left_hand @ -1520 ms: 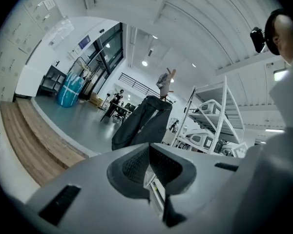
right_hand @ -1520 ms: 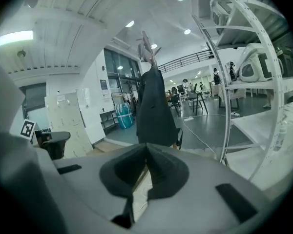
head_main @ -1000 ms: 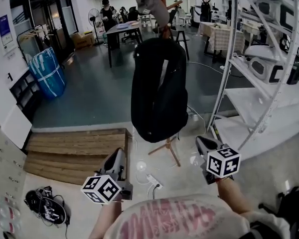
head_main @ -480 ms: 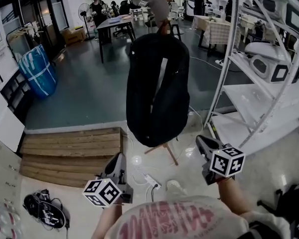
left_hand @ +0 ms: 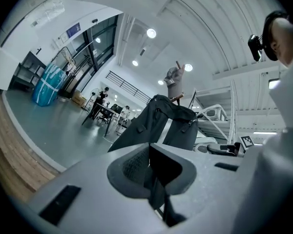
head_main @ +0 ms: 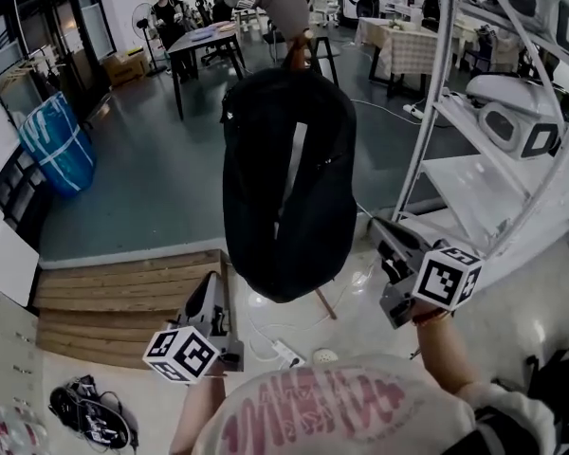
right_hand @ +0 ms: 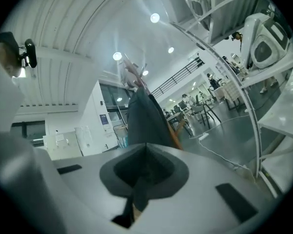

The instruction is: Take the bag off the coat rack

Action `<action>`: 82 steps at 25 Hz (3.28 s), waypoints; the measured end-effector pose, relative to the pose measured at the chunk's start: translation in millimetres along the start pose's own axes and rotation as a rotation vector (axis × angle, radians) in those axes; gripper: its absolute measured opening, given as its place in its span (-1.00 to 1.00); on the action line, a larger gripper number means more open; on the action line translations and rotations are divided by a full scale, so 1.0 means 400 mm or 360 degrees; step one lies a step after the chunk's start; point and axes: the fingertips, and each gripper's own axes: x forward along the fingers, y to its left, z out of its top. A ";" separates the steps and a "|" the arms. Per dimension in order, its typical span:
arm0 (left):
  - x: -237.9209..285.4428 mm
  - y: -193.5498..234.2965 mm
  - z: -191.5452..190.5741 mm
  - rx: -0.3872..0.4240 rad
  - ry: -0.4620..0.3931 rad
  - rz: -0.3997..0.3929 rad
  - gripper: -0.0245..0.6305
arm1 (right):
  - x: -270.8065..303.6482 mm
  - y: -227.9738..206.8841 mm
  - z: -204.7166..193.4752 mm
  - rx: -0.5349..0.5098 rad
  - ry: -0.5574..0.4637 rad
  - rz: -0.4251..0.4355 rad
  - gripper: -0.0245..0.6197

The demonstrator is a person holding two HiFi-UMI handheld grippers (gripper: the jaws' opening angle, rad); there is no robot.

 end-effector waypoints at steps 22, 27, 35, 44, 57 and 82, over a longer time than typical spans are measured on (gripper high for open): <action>0.131 -0.065 0.138 0.0223 -0.0089 -0.0155 -0.84 | 0.234 0.101 0.296 -0.0453 -0.0176 0.0337 0.45; 0.132 -0.091 0.178 0.0291 -0.0085 -0.0238 -0.38 | 0.258 0.109 0.270 -0.0463 -0.0142 0.0335 0.45; 0.191 -0.134 0.271 0.0393 -0.0177 -0.0331 -0.20 | 0.271 0.107 0.269 -0.0447 -0.0148 0.0348 0.45; 0.357 -0.147 0.389 0.0766 -0.0086 -0.0436 0.04 | 0.309 0.119 0.270 -0.0541 -0.0066 0.0383 0.45; 0.605 -0.158 0.427 0.1173 0.0088 -0.0370 0.04 | 0.316 0.099 0.267 -0.0606 0.0019 0.0395 0.42; 0.703 -0.199 0.421 0.1059 0.0065 -0.0469 -0.28 | 0.345 0.083 0.266 -0.0544 0.0060 0.0559 0.26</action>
